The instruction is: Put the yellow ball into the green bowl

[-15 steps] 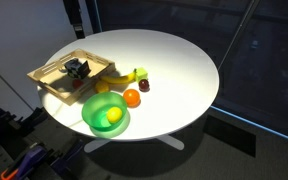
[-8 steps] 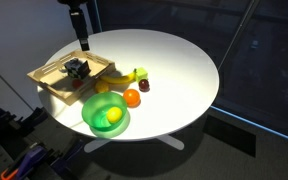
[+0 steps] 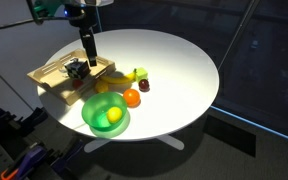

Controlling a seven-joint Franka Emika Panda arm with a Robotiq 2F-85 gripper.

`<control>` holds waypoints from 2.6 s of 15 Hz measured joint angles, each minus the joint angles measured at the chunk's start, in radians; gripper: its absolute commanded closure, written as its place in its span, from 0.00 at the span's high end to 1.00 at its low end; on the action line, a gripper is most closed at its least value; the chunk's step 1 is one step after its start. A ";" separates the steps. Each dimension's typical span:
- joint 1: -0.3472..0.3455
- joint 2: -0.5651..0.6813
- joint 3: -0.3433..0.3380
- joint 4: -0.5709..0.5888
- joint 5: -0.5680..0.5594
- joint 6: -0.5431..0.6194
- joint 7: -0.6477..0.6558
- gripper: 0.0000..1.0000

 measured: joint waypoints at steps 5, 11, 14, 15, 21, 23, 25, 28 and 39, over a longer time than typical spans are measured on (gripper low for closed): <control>0.011 0.053 -0.006 0.000 -0.042 0.028 -0.114 1.00; 0.034 0.103 -0.007 -0.006 -0.117 0.121 -0.251 1.00; 0.042 0.120 -0.006 -0.012 -0.121 0.182 -0.328 1.00; 0.043 0.127 -0.005 -0.014 -0.121 0.198 -0.352 1.00; 0.043 0.179 0.004 -0.014 -0.090 0.267 -0.469 1.00; 0.040 0.196 0.009 -0.014 -0.070 0.280 -0.504 1.00; 0.036 0.211 0.015 -0.014 -0.050 0.291 -0.534 1.00; 0.027 0.230 0.023 -0.014 -0.025 0.305 -0.564 1.00; -0.003 0.265 0.023 -0.013 -0.013 0.334 -0.571 1.00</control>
